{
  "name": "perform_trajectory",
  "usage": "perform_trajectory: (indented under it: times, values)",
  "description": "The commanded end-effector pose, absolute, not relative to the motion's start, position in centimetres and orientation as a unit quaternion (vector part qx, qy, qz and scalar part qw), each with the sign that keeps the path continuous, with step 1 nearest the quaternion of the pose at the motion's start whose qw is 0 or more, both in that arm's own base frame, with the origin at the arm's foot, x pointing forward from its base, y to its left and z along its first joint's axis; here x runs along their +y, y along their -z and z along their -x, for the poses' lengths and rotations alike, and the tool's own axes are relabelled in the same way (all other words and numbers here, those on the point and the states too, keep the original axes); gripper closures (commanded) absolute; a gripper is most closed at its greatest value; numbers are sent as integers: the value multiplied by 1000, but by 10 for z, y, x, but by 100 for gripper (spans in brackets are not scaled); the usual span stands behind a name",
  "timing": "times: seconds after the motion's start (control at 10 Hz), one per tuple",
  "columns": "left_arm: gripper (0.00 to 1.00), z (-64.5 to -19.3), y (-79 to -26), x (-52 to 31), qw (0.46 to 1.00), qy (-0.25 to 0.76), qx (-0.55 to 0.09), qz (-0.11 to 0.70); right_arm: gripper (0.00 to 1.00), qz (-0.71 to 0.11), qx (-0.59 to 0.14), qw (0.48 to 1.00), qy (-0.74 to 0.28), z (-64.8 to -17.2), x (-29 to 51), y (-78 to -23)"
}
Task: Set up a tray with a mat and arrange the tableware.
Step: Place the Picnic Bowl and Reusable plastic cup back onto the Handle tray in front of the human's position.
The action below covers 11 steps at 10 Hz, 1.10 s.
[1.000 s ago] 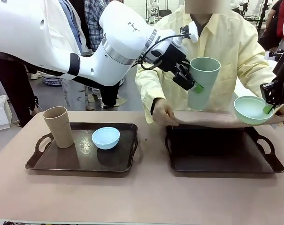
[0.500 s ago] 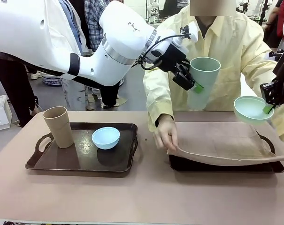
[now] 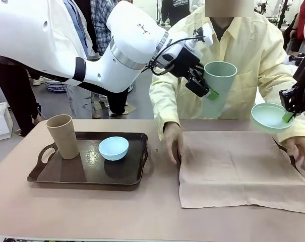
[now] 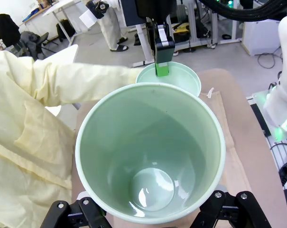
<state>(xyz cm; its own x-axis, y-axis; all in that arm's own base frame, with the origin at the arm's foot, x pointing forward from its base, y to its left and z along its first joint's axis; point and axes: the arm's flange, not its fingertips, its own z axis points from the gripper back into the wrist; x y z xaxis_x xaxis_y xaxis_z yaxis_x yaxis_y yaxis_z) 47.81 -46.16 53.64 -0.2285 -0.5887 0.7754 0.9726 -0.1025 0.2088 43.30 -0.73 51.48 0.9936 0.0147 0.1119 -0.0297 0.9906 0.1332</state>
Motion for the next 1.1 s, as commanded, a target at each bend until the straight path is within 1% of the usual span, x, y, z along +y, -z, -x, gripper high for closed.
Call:
perform_trajectory:
  times: [0.0,1.0]
  values:
    - [100,-479,-539,-461,560,695,-366,263,100,-67,-57,996,-11,-435,-7,-515]
    - [100,-479,-539,-461,560,695,-366,263,100,-67,-57,996,-11,-435,-7,-515]
